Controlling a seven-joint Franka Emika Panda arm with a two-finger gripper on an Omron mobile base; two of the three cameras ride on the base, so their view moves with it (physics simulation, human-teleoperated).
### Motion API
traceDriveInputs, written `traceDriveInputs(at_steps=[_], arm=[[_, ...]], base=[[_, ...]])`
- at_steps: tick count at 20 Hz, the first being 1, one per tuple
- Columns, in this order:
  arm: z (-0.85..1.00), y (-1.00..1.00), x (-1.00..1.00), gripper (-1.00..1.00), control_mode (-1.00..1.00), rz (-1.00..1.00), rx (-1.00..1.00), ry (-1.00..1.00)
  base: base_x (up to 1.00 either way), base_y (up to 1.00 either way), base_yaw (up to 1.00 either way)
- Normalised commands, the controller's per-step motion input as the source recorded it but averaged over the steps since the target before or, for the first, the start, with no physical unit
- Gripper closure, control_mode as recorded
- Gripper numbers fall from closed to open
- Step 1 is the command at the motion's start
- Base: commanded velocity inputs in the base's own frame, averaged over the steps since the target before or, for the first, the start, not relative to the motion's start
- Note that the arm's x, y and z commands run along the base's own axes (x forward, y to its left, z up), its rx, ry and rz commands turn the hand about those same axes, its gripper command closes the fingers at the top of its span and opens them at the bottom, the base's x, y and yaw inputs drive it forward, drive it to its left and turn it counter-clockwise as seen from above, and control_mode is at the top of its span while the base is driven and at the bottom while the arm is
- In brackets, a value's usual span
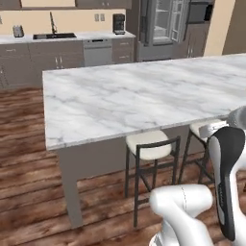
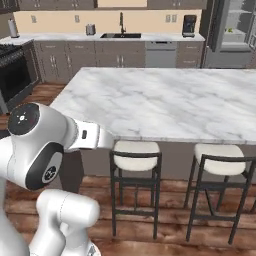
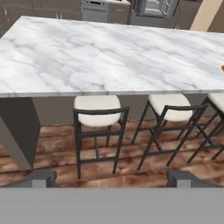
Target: Transport the fish and broccoli to the fridge. Place the fish on the rack containing meat and place the broccoli on the rack containing the vegetable, ensuring meats and vegetables are on different racks.
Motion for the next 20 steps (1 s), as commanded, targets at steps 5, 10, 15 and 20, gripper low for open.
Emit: traceDriveInputs(at_steps=[5, 10, 15, 20], arm=[[0.00, 0.00, 0.00, -1.00, 1.00, 0.00, 0.00, 0.00], [0.00, 0.00, 0.00, -1.00, 1.00, 0.00, 0.00, 0.00], [0.00, 0.00, 0.00, -1.00, 1.00, 0.00, 0.00, 0.00], [0.00, 0.00, 0.00, -1.00, 1.00, 0.00, 0.00, 0.00]], base=[[-0.65, -1.00, 0.16], [0.07, -1.00, 0.03], [0.32, -1.00, 0.06], [0.27, -1.00, 0.02]])
